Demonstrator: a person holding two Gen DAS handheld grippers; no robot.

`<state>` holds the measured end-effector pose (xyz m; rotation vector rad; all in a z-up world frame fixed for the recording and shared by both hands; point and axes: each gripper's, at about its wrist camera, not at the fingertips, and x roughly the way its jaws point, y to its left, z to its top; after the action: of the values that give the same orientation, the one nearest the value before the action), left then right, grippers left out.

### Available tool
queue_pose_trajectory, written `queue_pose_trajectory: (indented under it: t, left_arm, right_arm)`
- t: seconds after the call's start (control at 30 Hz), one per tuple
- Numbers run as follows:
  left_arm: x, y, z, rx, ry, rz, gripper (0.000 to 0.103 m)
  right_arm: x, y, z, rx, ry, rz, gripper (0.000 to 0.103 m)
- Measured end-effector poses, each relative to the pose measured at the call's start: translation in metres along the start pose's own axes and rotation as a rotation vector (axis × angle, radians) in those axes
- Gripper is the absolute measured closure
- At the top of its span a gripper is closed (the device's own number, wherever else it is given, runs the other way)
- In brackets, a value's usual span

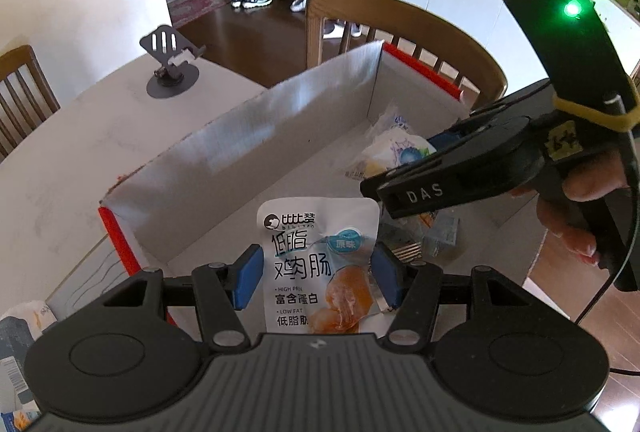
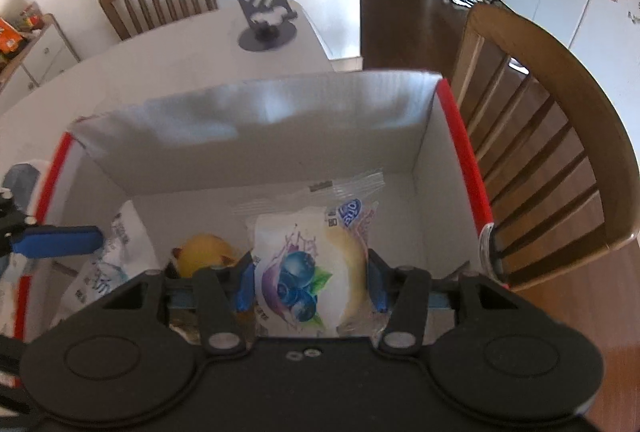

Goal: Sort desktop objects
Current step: 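Lower the bread bag and sausage packet into the box with both tools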

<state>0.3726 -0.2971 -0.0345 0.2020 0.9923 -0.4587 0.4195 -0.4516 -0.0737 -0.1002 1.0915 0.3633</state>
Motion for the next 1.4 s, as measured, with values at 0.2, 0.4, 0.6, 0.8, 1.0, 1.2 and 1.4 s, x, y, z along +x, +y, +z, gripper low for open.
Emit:
queue_pose_trajectory:
  t: [0.2, 0.4, 0.6, 0.8, 1.0, 1.2, 1.4]
  left_arm:
    - [0.009, -0.001, 0.001, 0.008, 0.035, -0.002, 0.045]
    - [0.015, -0.004, -0.003, 0.01, 0.061, -0.006, 0.045]
    - [0.022, -0.005, -0.007, 0.005, 0.094, -0.025, 0.045]
    - [0.03, -0.003, -0.009, -0.002, 0.128, -0.054, 0.044]
    - [0.032, 0.0, -0.012, -0.015, 0.133, -0.06, 0.044]
    - [0.027, -0.001, -0.015, -0.02, 0.116, -0.062, 0.044]
    - [0.019, -0.002, -0.016, -0.03, 0.099, -0.063, 0.044]
  right_arm:
    - [0.016, -0.004, 0.003, 0.02, 0.026, -0.011, 0.051]
    - [0.023, -0.003, 0.008, 0.022, 0.037, -0.017, 0.051]
    - [0.025, -0.001, 0.009, 0.003, 0.042, -0.02, 0.05]
    - [0.023, -0.001, 0.008, -0.016, 0.048, -0.023, 0.049]
    - [0.018, 0.002, 0.004, -0.027, 0.043, -0.023, 0.044]
    - [0.01, 0.002, 0.003, -0.022, 0.021, -0.016, 0.041]
    - [0.0, 0.002, 0.0, -0.011, 0.004, -0.01, 0.041]
